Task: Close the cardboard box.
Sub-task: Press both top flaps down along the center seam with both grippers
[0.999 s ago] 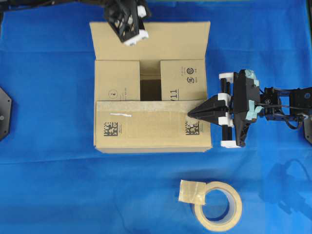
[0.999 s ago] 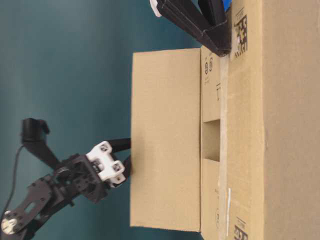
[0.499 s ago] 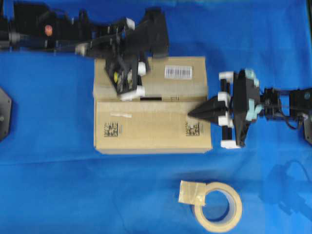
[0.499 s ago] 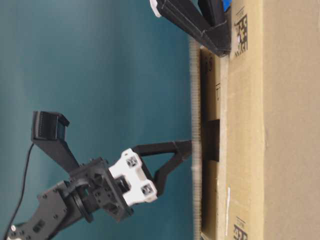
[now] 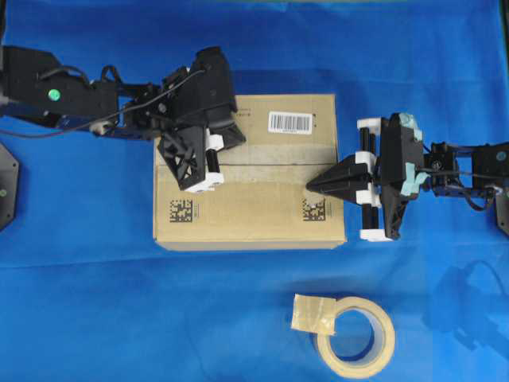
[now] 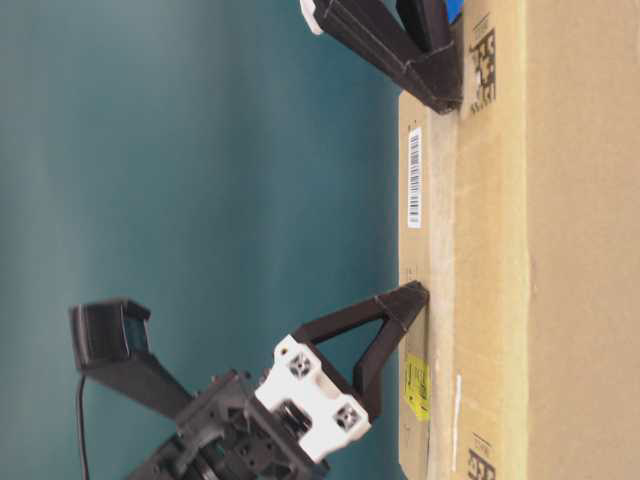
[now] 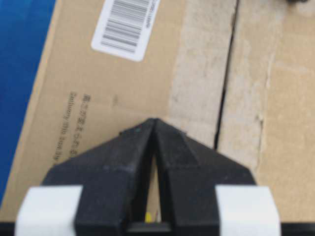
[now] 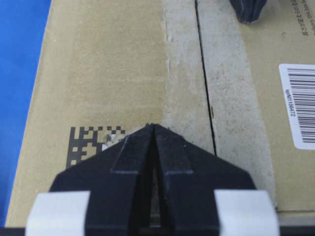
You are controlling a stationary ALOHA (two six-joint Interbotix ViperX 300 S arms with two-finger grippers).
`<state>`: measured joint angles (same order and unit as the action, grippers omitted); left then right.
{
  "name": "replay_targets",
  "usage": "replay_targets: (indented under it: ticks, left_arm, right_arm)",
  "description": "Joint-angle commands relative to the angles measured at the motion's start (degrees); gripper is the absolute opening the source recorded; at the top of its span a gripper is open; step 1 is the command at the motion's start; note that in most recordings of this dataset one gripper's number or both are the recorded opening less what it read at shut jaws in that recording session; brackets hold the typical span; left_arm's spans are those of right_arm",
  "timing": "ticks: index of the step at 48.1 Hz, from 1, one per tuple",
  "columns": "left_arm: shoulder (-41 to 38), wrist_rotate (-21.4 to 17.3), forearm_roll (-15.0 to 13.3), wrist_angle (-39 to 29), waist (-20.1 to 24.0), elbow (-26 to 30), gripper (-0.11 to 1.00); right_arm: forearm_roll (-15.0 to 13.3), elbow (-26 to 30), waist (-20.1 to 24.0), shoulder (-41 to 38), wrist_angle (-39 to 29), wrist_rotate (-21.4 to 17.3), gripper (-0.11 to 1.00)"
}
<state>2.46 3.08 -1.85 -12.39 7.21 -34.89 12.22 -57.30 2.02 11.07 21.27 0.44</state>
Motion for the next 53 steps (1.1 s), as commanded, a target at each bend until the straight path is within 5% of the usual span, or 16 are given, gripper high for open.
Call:
replay_targets:
  ticks: [1, 40, 53]
  left_arm:
    - [1.8, 0.1, -0.1, 2.5, -1.3, -1.2, 0.0]
    - [4.3, 0.0, -0.1, 9.2, -2.0, -5.6, 0.0]
    - [8.2, 0.1, -0.1, 19.2, -3.3, -11.3, 0.0]
  right_arm:
    - [0.1, 0.7, -0.6, 0.4, 1.1, 0.0, 0.0]
    - [0.1, 0.4, -4.3, 0.4, 1.6, 0.0, 0.0]
    - [0.1, 0.3, -4.3, 0.4, 1.6, 0.0, 0.0]
